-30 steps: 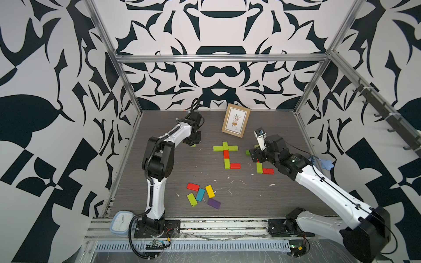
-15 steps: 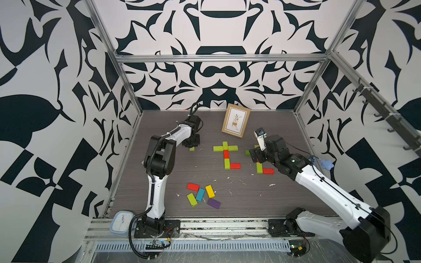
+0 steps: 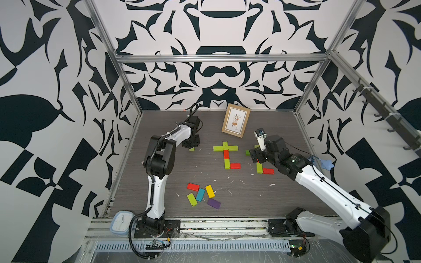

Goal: Assemble the letter t with building blocks
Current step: Place the building block at the center of the board.

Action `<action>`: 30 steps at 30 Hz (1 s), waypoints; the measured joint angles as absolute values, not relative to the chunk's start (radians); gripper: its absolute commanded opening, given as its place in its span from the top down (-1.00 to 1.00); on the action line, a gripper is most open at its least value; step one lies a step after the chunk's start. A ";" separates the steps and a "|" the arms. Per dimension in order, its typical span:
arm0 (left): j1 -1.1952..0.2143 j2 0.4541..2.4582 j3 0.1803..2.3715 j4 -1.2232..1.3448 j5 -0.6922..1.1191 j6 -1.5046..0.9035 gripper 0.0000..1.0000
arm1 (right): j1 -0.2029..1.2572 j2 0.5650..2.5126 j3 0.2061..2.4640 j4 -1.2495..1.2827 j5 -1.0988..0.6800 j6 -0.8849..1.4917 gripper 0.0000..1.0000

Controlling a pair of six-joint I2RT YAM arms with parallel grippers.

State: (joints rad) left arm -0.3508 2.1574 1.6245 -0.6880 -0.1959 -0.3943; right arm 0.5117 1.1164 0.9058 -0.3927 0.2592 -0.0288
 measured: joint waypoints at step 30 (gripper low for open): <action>-0.333 1.819 1.458 -0.677 -0.020 -0.253 -0.64 | 0.512 1.138 0.906 -0.392 0.276 -0.029 -0.99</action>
State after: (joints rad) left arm -0.3332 1.8191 1.4582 -0.6769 -0.0196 -0.2527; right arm 0.5117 1.1378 0.9058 -0.3923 0.2760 -0.0288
